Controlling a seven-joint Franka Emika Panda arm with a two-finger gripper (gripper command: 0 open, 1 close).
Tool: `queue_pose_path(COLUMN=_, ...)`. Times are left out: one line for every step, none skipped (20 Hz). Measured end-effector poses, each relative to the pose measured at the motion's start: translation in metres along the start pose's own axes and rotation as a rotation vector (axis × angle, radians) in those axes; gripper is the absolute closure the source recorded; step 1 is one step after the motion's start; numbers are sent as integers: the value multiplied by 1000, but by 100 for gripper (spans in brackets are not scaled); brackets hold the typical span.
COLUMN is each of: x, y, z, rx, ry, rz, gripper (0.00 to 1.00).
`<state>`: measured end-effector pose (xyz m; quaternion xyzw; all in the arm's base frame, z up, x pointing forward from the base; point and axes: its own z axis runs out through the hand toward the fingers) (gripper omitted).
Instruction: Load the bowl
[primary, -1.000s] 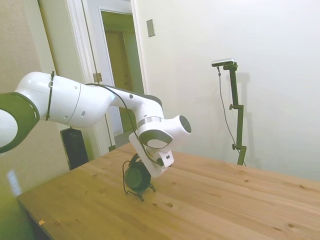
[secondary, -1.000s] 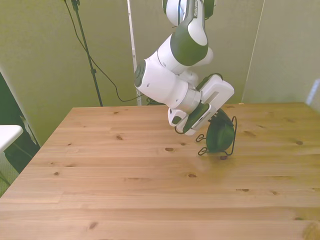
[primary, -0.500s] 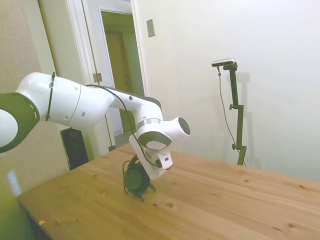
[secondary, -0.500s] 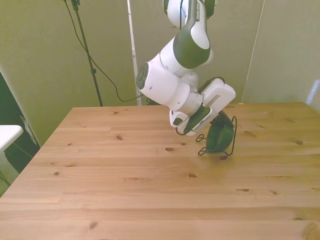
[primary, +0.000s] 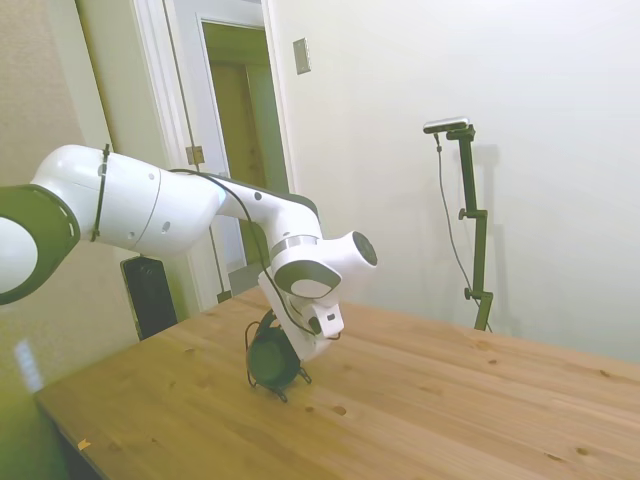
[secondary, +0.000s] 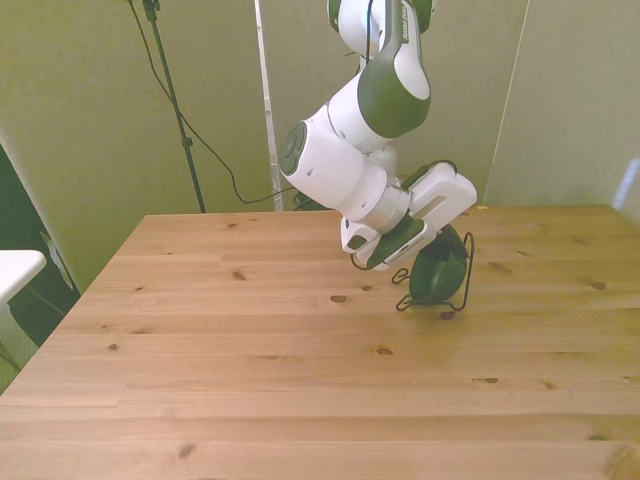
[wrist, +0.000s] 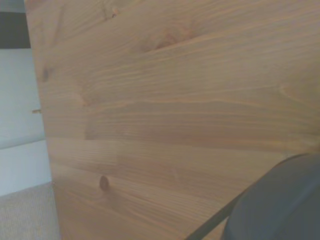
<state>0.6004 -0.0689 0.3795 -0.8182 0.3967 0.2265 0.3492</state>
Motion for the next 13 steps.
queue_pose_path(x=-4, y=-2, z=-5, rx=-4, ry=24, rz=5, gripper=0)
queue_pose_path(x=-11, y=-4, z=-13, rx=-5, ry=50, rz=11, gripper=0)
queue_pose_path(x=-23, y=-7, z=-23, rx=-4, ry=78, rz=10, gripper=0)
queue_pose_path(x=-37, y=-10, z=-32, rx=-5, ry=112, rz=10, gripper=0)
queue_pose_path(x=-53, y=-12, z=-40, rx=-5, ry=144, rz=6, gripper=0)
queue_pose_path(x=-70, y=-13, z=-46, rx=-7, ry=168, rz=1, gripper=0)
queue_pose_path(x=-88, y=-14, z=-50, rx=-15, ry=201, rz=-1, gripper=0)
queue_pose_path(x=-104, y=-14, z=-53, rx=-27, ry=247, rz=4, gripper=0)
queue_pose_path(x=-122, y=-13, z=-56, rx=-38, ry=296, rz=9, gripper=0)
queue_pose_path(x=-140, y=-11, z=-58, rx=-49, ry=345, rz=10, gripper=0)
queue_pose_path(x=-161, y=-9, z=-60, rx=-59, ry=399, rz=15, gripper=0)
queue_pose_path(x=-180, y=-4, z=-60, rx=-68, ry=450, rz=22, gripper=0)
queue_pose_path(x=-198, y=1, z=-59, rx=-78, ry=504, rz=29, gripper=0)
